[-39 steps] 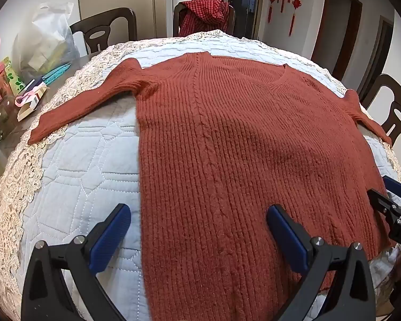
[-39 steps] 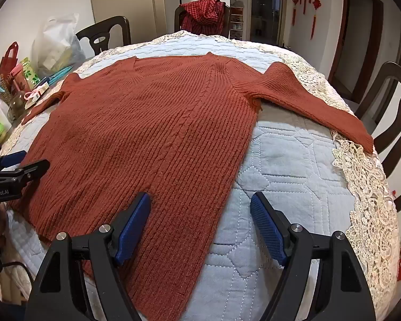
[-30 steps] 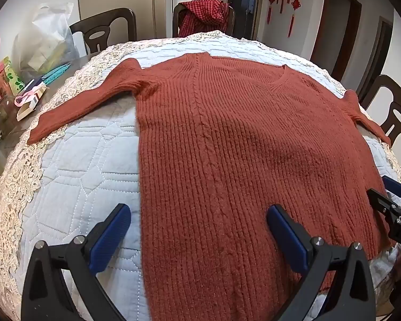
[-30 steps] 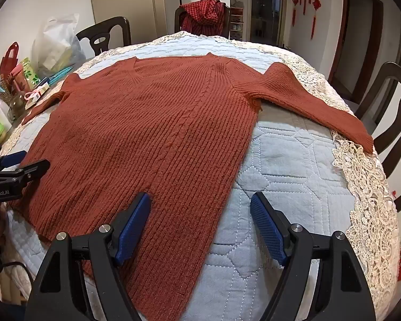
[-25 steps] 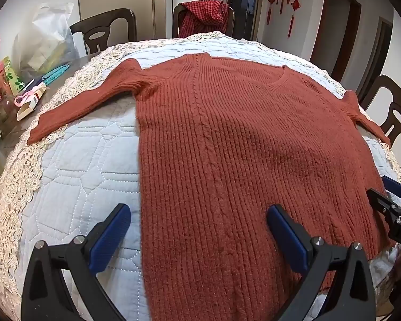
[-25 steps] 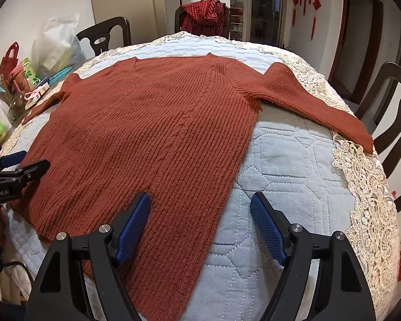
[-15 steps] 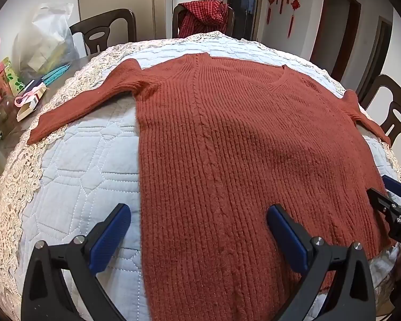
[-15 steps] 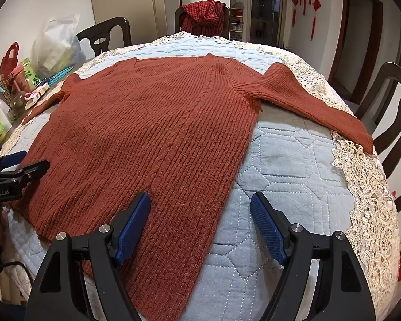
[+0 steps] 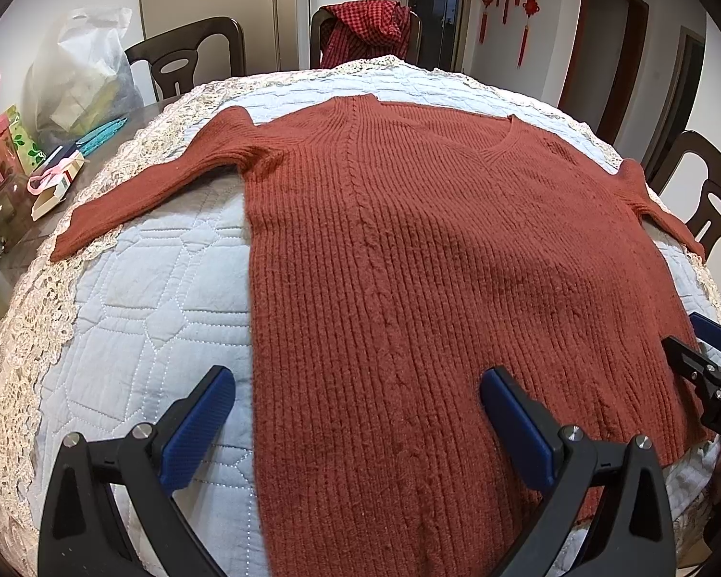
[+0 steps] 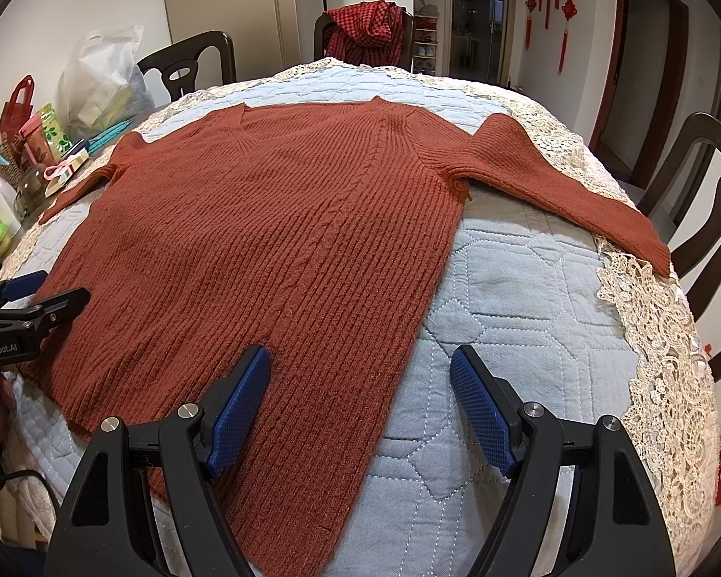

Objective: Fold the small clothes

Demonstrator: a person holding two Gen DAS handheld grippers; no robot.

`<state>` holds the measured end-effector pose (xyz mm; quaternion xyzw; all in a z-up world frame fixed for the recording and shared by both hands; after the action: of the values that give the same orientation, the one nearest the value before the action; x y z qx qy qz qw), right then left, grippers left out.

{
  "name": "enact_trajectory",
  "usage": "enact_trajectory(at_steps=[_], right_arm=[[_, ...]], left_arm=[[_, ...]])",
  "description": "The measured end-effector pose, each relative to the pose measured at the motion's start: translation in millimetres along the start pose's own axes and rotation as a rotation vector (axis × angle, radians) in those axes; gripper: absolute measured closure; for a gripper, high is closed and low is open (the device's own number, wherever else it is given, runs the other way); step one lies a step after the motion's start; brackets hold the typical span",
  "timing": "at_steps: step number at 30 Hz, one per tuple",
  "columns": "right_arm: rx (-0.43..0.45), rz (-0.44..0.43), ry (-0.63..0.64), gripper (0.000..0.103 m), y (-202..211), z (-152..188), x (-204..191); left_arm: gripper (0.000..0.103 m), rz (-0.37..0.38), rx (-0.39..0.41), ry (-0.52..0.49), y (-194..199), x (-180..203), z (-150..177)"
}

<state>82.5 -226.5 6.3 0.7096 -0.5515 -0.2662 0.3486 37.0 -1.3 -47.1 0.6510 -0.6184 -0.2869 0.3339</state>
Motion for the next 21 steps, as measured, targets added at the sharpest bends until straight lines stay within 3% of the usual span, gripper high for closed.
enact_trajectory(at_steps=[21], right_arm=[[-0.011,-0.003,-0.001,0.026,-1.0,0.5,0.1]], left_arm=[[0.0,-0.003,-0.004,0.004,-0.2,-1.7,1.4]])
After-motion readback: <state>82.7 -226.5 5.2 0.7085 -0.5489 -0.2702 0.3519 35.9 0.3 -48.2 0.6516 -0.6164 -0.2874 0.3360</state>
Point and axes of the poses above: each gripper's, at about its wrist camera, not at the fingertips, and y roughly against the way its jaws point, x to its right, z to its underside, the point moved 6 cm from there along -y, roughly the way its jaws point, and after that the axes turned 1 degree about y, right-handed, at the moved point
